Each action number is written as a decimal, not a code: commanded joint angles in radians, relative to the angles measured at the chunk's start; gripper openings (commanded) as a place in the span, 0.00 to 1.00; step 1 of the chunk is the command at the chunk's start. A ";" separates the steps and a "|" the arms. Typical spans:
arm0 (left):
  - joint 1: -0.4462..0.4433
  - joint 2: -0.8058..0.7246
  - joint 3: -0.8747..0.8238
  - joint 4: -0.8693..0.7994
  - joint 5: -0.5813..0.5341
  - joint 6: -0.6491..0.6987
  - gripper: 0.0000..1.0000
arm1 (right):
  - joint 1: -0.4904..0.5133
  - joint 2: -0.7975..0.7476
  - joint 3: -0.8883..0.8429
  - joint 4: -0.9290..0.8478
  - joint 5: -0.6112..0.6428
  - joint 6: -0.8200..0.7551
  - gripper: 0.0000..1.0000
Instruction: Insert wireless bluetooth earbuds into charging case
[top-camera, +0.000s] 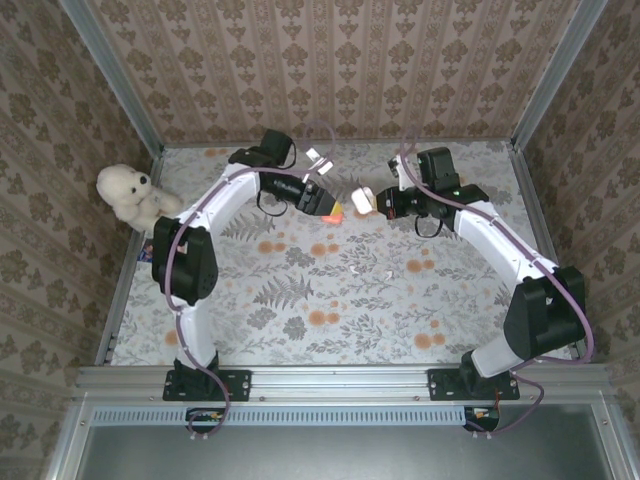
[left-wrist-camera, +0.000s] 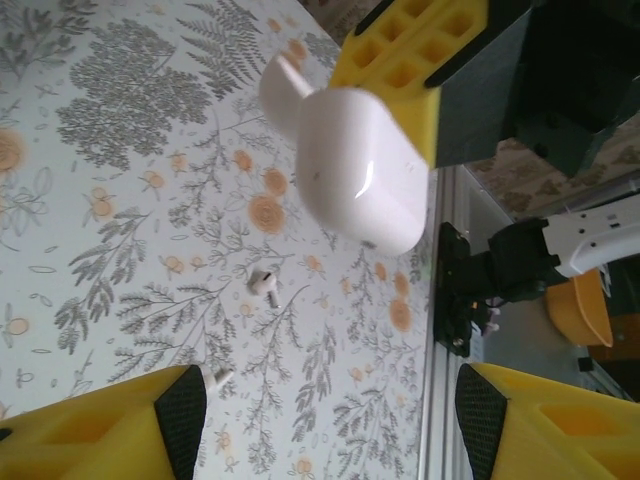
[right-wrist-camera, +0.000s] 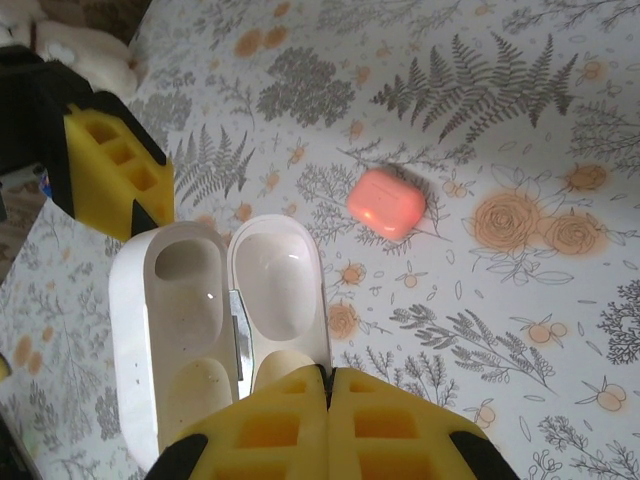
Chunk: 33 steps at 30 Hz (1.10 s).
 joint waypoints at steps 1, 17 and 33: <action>0.001 0.025 0.065 -0.096 0.069 0.075 0.69 | 0.024 0.007 0.023 -0.038 0.009 -0.052 0.00; -0.061 0.092 0.119 -0.161 0.089 0.110 0.55 | 0.101 0.047 0.049 -0.044 0.050 -0.063 0.00; -0.054 0.102 0.118 -0.151 0.116 0.117 0.52 | 0.101 0.046 0.050 -0.036 0.039 -0.055 0.00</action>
